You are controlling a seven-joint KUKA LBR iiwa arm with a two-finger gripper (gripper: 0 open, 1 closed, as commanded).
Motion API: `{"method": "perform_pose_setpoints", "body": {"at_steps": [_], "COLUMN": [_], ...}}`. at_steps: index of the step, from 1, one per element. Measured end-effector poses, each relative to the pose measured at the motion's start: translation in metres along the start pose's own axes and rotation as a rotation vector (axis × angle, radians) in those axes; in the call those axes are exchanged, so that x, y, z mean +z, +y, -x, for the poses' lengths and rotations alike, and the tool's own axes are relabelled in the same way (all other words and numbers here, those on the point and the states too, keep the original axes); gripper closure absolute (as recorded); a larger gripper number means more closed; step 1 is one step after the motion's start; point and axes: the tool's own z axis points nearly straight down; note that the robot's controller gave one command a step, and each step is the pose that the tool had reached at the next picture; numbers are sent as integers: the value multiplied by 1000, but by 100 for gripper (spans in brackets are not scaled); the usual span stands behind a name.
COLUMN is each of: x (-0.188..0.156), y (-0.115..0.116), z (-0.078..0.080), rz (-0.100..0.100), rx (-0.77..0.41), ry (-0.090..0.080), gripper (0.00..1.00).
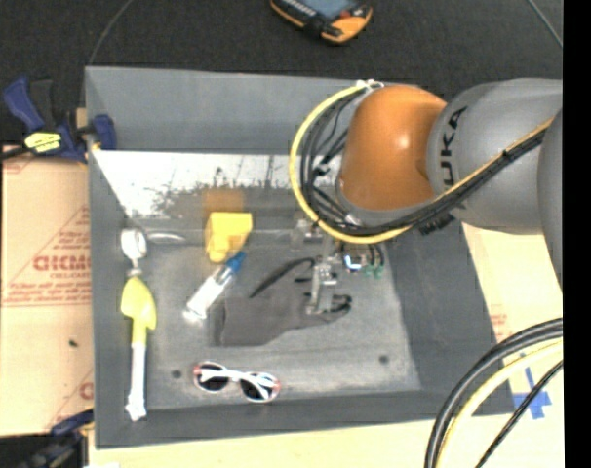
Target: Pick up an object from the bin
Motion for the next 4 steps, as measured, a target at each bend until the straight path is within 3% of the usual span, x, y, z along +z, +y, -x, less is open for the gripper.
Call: {"method": "perform_pose_setpoints", "body": {"at_steps": [1, 2, 3, 4], "x": [-5, 95, 91, 91], "y": [0, -8, -10, -9], "z": [2, -13, -5, -8], "rz": [0, 0, 0, 1], "rx": [1, 3, -24, -9], "ry": [-8, -1, -12, -10], "gripper": [0, 0, 0, 0]}}
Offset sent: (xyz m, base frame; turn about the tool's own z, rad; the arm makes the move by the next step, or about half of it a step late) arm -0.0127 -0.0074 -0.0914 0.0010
